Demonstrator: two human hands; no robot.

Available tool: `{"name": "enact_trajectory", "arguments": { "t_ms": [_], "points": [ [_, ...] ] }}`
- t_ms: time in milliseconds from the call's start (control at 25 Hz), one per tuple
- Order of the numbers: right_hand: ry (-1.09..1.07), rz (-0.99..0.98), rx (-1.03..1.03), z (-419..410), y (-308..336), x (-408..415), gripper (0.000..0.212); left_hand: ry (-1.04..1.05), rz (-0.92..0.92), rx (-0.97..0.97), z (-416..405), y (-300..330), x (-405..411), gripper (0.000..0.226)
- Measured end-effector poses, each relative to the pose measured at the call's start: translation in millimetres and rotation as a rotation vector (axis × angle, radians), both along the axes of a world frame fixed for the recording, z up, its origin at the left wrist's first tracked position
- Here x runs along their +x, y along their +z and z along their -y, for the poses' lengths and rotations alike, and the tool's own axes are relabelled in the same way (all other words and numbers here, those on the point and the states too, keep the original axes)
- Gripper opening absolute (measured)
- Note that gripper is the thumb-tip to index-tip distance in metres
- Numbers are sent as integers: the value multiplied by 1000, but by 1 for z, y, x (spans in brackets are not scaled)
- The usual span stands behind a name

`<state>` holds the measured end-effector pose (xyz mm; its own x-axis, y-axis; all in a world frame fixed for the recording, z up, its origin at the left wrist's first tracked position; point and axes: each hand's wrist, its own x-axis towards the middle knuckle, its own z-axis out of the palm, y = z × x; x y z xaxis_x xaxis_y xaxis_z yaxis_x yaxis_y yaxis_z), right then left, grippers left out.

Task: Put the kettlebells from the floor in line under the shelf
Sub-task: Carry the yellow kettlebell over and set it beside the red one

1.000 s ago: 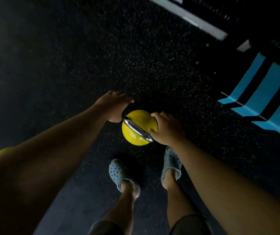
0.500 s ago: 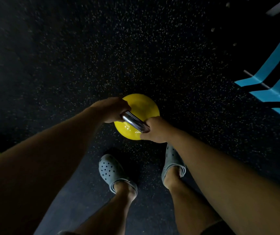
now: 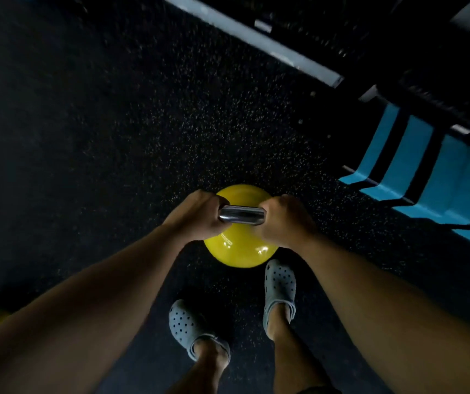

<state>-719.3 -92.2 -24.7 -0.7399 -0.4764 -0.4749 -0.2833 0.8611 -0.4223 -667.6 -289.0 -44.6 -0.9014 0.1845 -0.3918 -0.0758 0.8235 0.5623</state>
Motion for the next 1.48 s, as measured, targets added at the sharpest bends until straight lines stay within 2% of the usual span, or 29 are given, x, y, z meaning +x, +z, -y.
{"name": "enact_trajectory", "arguments": {
  "t_ms": [320,520,680,920,1120,1320,1480],
  "points": [
    [-105,-440,-22,-11,151,-81,21,-124,-499,-71,-5,154,-110,14],
    [-191,-563,-93,-5,205,-150,13,-135,-654,-127,-4,217,-191,14],
    [-276,-658,-121,6,221,-203,11,-108,-638,-195,-3,248,-247,10],
    [-305,-705,-132,19,222,-290,24,-102,-639,-248,9,260,-335,17],
    [-350,-728,-134,32,210,-350,29,-160,-654,-264,21,246,-407,22],
    [-357,-748,-57,29,192,-386,23,-268,-741,-170,22,223,-455,8],
    [-417,-685,-25,24,176,-399,25,-265,-712,-175,6,205,-472,6]
  ]
}}
